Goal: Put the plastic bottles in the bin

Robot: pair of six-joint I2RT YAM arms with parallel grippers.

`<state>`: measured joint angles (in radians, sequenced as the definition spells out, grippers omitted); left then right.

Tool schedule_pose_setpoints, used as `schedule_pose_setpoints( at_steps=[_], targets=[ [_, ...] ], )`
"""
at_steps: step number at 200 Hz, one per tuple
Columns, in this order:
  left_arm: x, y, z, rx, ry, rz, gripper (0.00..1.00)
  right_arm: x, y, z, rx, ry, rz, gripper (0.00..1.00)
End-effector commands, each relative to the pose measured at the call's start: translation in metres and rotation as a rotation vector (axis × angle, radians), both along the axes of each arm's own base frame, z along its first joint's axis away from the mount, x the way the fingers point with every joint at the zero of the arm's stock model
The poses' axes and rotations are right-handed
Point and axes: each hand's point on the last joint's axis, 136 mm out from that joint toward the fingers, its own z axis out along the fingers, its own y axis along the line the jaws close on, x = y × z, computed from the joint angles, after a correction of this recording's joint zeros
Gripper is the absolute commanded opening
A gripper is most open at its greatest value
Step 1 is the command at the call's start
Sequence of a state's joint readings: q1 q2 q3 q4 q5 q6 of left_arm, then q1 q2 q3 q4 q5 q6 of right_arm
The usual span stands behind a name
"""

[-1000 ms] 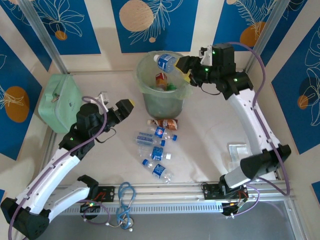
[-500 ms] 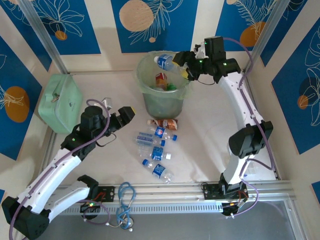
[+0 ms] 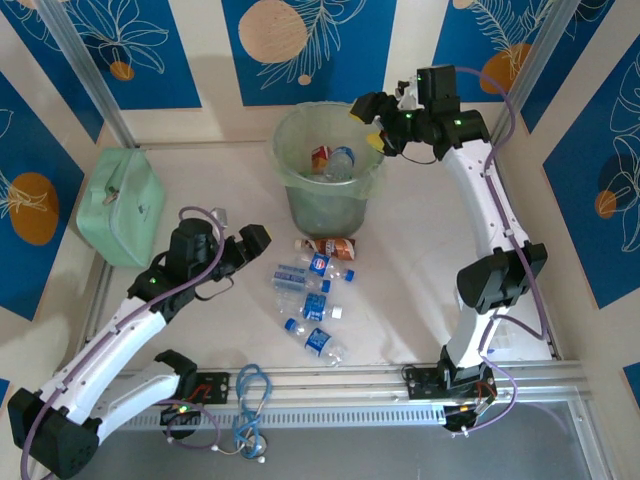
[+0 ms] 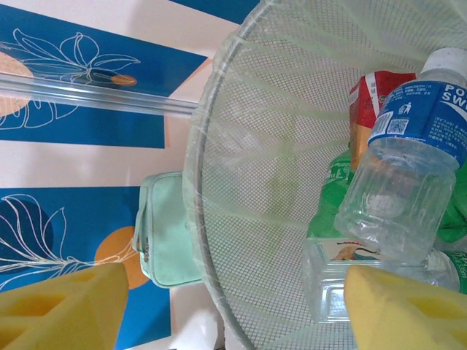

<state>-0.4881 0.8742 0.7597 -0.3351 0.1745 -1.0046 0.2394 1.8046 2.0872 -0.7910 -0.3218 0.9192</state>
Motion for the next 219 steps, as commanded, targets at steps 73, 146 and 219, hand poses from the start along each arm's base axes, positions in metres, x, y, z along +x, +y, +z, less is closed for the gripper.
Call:
schedule_pose_setpoints(
  at_steps=[73, 146, 219],
  targets=[
    [-0.008, 0.009, -0.045, -0.008, 0.162, 0.078, 0.84, -0.125, 0.01, -0.001, -0.136, -0.128, 0.048, 0.7],
    [-0.008, 0.004, -0.103, -0.07, 0.364, 0.16, 0.84, -0.216, 0.0, -0.093, -0.185, -0.007, 0.039, 0.7],
    [0.011, 0.011, -0.126, 0.066, 0.518, 0.287, 0.83, -0.24, -0.005, -0.133, -0.218, 0.065, 0.031, 0.7]
  ],
)
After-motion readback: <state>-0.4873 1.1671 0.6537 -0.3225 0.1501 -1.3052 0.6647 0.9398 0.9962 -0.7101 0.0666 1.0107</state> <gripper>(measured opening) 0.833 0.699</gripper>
